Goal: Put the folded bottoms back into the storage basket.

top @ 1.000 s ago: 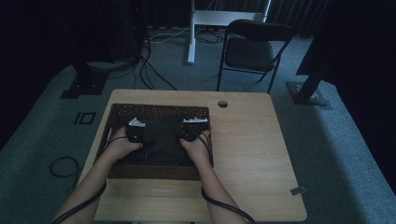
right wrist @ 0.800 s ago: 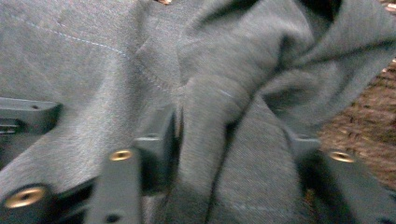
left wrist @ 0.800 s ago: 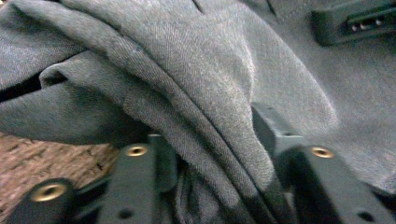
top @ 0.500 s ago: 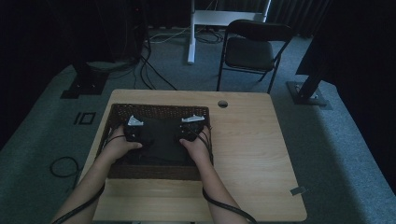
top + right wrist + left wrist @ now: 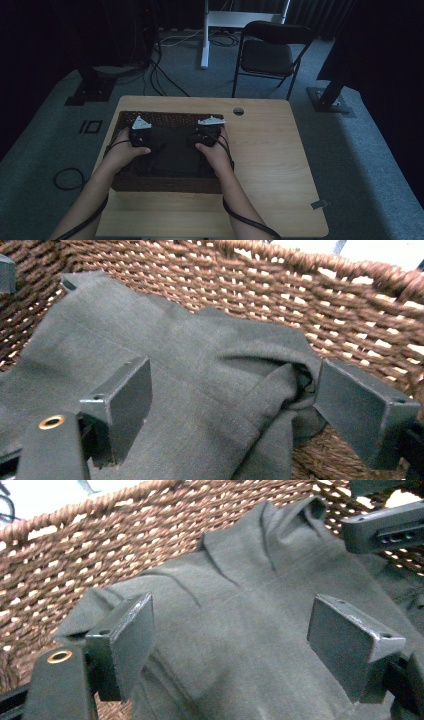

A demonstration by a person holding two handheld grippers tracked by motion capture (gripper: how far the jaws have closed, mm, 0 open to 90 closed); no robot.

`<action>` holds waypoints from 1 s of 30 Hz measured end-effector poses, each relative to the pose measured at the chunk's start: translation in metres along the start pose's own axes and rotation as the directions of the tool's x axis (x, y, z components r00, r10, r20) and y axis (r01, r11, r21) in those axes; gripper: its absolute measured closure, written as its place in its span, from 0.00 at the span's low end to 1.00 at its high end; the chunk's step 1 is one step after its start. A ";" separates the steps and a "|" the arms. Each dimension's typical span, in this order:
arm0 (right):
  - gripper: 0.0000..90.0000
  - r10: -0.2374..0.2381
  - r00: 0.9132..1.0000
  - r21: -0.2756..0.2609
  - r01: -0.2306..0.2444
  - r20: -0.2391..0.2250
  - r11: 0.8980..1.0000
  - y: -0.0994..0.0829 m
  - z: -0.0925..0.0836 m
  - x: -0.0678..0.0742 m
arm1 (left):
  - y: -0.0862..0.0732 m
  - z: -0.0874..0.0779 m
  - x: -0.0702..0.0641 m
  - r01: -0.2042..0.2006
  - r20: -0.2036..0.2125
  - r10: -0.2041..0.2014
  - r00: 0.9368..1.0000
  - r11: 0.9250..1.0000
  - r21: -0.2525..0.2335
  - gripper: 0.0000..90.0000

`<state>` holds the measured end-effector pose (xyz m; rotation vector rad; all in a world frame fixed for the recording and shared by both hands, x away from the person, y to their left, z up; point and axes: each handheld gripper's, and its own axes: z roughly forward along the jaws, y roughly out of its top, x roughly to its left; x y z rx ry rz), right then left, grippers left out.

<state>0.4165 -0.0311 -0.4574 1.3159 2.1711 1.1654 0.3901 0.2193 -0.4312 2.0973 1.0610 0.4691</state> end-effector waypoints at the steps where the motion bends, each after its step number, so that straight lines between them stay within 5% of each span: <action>1: 0.17 -0.002 1.000 -0.006 0.002 -0.001 1.000 0.001 -0.002 0.000 | 0.001 -0.001 -0.001 0.003 0.007 -0.003 1.000 1.000 -0.010 0.22; 11: 0.16 -0.030 0.999 -0.042 0.029 -0.026 0.999 0.012 -0.021 0.002 | 0.011 -0.015 -0.012 0.049 0.042 -0.046 0.998 0.997 -0.067 0.22; 23: 0.15 -0.096 0.995 -0.074 0.094 -0.023 0.993 0.019 -0.053 0.000 | 0.016 -0.035 -0.031 0.037 0.077 -0.028 0.997 0.993 -0.113 0.22; 30: 0.15 -0.091 0.996 -0.112 0.088 -0.017 0.990 0.020 -0.074 -0.007 | 0.015 -0.045 -0.043 0.014 0.091 -0.001 0.996 0.991 -0.134 0.22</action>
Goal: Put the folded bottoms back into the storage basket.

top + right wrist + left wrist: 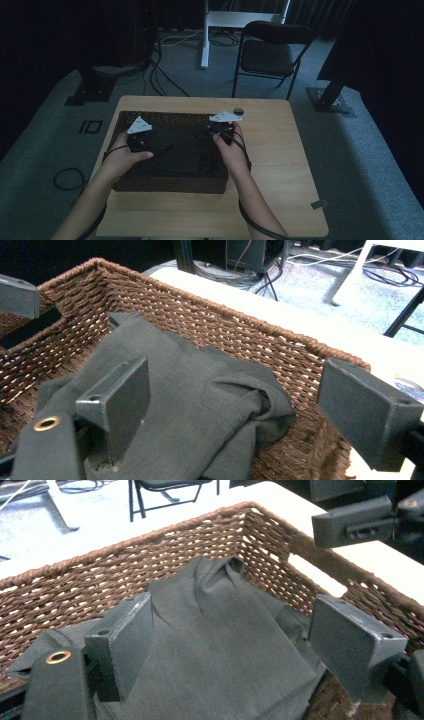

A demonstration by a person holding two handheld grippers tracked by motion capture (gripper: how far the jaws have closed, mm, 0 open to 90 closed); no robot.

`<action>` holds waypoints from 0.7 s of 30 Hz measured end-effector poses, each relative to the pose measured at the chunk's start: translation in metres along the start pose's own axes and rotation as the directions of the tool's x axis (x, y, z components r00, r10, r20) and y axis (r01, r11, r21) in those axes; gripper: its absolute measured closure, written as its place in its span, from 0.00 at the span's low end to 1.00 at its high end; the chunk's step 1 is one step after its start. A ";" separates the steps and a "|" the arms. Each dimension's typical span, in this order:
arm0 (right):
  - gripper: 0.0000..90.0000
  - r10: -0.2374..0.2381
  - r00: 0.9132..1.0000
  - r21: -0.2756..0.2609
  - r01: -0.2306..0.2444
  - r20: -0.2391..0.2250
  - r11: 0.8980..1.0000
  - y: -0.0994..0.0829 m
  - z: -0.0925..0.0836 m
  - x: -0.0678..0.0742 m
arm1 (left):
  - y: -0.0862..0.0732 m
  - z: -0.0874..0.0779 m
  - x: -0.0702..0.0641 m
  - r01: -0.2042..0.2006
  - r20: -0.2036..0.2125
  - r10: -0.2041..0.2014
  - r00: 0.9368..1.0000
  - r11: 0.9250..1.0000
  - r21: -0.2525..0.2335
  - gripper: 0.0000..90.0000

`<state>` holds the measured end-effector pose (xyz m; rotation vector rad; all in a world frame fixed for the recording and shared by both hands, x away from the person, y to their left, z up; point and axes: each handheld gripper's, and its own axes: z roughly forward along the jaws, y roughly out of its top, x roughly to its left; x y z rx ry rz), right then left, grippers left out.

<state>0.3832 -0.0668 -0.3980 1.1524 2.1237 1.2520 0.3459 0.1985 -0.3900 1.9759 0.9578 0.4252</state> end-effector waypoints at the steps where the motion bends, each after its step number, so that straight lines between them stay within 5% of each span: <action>1: 0.15 -0.002 1.000 -0.001 0.002 0.002 1.000 0.000 -0.002 -0.001 | 0.000 -0.002 -0.002 -0.002 0.005 0.002 1.000 1.000 -0.006 0.22; 11: 0.14 -0.018 0.999 -0.013 0.018 0.036 1.000 -0.010 -0.027 -0.016 | -0.005 -0.016 -0.017 0.002 0.039 0.001 0.999 0.998 -0.067 0.20; 21: 0.14 0.015 0.998 -0.016 -0.014 0.063 1.000 -0.033 -0.048 -0.043 | -0.019 -0.027 -0.026 0.017 0.062 -0.010 0.998 0.994 -0.111 0.20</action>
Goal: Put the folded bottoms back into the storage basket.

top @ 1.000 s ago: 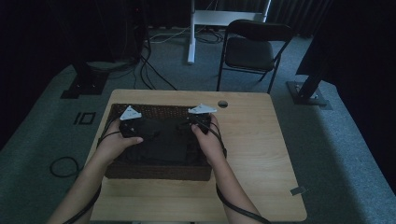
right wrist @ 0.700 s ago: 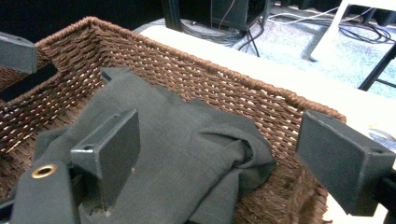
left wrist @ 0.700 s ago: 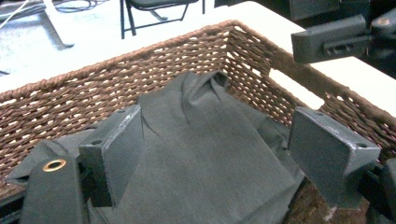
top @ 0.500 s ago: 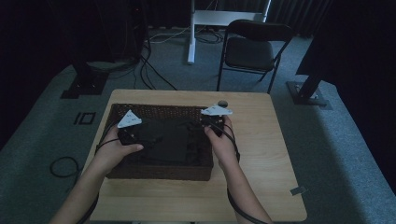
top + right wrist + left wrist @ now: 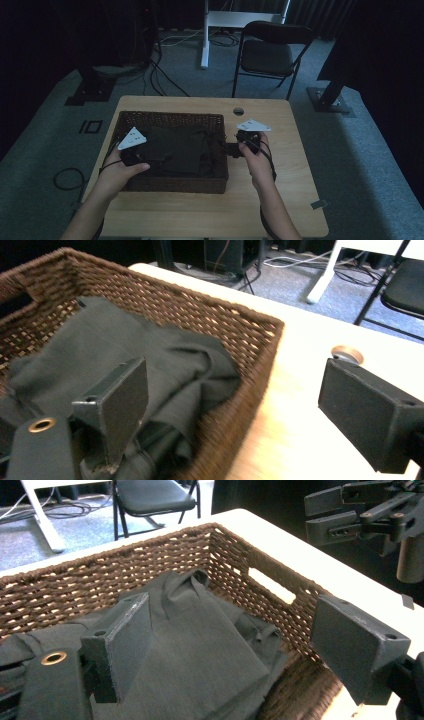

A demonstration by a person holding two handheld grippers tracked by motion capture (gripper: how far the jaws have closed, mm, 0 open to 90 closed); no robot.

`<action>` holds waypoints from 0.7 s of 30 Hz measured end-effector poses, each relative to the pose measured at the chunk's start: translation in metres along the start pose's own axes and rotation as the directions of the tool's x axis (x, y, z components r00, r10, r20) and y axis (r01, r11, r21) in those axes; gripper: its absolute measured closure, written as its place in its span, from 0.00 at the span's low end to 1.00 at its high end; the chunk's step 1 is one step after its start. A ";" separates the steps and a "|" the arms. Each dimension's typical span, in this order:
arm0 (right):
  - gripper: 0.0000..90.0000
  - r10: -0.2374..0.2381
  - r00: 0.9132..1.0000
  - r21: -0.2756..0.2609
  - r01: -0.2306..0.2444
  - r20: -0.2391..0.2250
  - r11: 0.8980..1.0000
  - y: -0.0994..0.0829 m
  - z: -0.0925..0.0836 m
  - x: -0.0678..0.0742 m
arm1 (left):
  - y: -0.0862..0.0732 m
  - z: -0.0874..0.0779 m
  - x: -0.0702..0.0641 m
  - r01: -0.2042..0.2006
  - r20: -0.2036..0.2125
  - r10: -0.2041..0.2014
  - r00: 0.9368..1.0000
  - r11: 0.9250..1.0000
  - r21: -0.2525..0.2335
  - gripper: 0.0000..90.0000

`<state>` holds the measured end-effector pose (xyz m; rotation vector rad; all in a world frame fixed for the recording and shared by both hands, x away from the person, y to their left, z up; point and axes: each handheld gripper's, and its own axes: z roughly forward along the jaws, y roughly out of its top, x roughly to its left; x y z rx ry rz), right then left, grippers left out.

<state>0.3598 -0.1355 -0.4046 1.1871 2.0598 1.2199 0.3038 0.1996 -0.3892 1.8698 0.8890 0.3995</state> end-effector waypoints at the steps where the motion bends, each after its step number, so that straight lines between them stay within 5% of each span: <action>1: 0.14 0.005 1.000 0.003 -0.005 0.007 1.000 -0.003 -0.001 -0.003 | -0.002 -0.001 -0.001 0.002 0.003 -0.002 1.000 1.000 -0.001 0.20; 21: 0.14 0.064 0.996 0.012 -0.064 0.062 0.998 -0.057 -0.028 -0.043 | -0.042 -0.028 -0.029 -0.075 0.051 0.075 0.996 0.997 -0.018 0.20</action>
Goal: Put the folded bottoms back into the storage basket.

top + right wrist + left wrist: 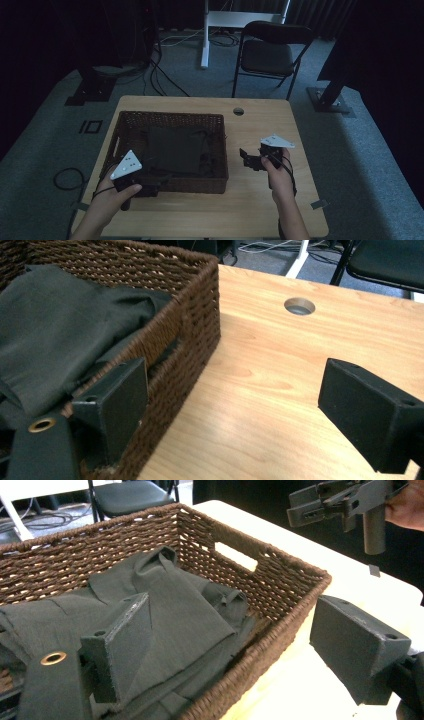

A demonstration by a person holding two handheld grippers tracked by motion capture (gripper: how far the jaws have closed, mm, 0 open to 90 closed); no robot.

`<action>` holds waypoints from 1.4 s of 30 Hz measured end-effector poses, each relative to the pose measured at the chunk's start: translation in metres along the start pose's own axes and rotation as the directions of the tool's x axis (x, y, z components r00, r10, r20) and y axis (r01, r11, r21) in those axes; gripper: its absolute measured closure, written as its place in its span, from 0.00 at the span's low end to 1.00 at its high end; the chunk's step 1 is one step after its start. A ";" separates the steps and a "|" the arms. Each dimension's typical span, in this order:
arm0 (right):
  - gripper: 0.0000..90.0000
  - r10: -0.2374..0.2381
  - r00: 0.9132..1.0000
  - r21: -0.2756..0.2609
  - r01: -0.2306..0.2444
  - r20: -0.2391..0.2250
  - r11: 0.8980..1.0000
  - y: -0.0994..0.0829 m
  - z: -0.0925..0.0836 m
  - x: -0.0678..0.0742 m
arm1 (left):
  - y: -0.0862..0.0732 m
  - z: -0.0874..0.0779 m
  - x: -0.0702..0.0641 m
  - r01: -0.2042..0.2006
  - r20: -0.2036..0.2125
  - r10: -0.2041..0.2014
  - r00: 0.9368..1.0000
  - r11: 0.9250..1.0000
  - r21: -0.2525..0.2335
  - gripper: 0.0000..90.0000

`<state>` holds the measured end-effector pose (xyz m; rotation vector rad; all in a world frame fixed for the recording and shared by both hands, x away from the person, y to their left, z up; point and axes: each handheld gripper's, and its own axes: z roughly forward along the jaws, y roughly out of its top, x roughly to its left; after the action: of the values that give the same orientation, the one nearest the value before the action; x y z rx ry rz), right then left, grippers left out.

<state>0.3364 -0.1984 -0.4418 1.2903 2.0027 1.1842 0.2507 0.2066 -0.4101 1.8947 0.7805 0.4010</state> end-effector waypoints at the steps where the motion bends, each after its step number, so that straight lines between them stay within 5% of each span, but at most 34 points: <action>1: 0.14 -0.001 1.000 0.003 0.001 0.006 1.000 -0.002 -0.001 -0.002 | -0.002 -0.002 -0.002 -0.008 0.000 0.008 1.000 1.000 0.001 0.20; 15: 0.14 0.064 0.998 0.019 -0.064 0.022 0.998 -0.042 -0.009 -0.025 | -0.035 -0.016 -0.019 -0.011 0.018 0.011 1.000 1.000 -0.011 0.20; 27: 0.14 0.057 0.994 0.063 -0.063 0.092 0.996 -0.070 -0.012 -0.042 | -0.070 -0.019 -0.022 0.020 -0.007 -0.019 1.000 1.000 0.023 0.20; 36: 0.14 0.036 0.986 0.084 -0.050 0.163 0.995 -0.084 -0.014 -0.049 | -0.101 -0.010 -0.013 0.058 -0.095 -0.051 0.994 0.996 0.071 0.20; 42: 0.14 0.035 0.981 0.094 -0.054 0.190 0.994 -0.091 -0.014 -0.054 | -0.116 -0.007 -0.004 0.090 -0.164 -0.073 0.984 0.992 0.094 0.20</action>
<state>0.3056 -0.2691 -0.5161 1.4458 1.9236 0.9538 0.2044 0.2417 -0.5104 1.9333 0.9989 0.4752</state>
